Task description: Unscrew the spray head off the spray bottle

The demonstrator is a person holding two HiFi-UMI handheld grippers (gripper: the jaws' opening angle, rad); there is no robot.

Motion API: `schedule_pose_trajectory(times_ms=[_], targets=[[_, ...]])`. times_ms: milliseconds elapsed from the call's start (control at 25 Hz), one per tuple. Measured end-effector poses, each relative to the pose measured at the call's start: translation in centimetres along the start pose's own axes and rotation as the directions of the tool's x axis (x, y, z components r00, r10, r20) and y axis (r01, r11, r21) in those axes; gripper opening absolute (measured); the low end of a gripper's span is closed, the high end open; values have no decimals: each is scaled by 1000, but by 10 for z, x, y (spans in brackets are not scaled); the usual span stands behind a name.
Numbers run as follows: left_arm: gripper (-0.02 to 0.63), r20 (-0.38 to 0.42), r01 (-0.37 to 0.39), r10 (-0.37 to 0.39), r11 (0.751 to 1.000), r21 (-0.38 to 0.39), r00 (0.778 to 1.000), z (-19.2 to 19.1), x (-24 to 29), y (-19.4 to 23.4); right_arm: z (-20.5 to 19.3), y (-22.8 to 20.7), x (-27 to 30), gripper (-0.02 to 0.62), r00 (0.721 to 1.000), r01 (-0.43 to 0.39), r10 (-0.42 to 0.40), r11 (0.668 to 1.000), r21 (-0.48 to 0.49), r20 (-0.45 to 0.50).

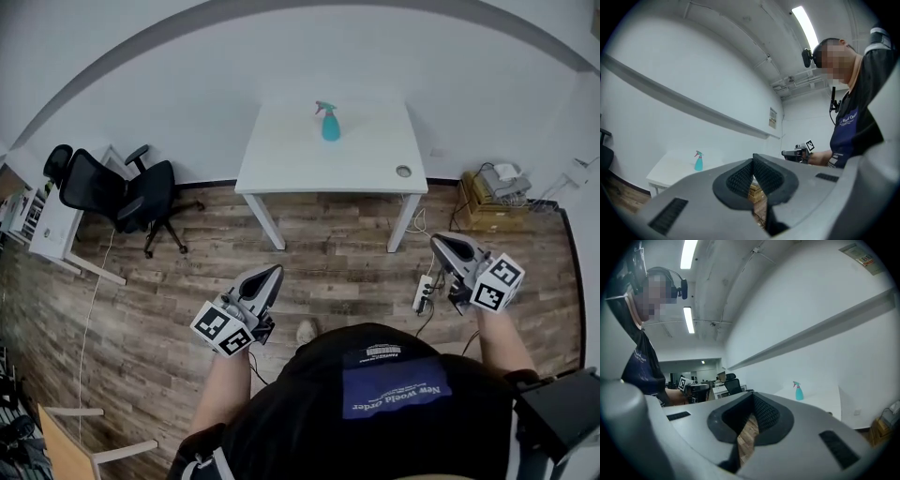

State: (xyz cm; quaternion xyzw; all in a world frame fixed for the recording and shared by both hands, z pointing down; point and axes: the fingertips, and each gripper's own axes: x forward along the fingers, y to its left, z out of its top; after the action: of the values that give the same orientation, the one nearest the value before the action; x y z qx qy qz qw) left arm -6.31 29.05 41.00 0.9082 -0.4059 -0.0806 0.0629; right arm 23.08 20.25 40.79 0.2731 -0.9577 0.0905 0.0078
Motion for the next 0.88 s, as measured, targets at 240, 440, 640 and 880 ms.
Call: schedule_pose_trajectory(times_ms=[240, 440, 640, 880], targets=[[3, 4, 113, -113, 993, 36, 994, 29, 18, 91, 28, -2, 76, -9, 996, 89, -88, 995, -41, 17], [3, -18, 193, -192, 979, 59, 981, 53, 31, 162, 51, -6, 143, -9, 987, 154, -152, 987, -36, 51], [3, -12, 219, -219, 974, 48, 976, 61, 32, 209, 47, -3, 191, -9, 987, 160, -159, 986, -42, 20], [3, -9, 208, -208, 978, 29, 978, 59, 40, 239, 54, -21, 224, -9, 989, 149, -150, 988, -44, 0]])
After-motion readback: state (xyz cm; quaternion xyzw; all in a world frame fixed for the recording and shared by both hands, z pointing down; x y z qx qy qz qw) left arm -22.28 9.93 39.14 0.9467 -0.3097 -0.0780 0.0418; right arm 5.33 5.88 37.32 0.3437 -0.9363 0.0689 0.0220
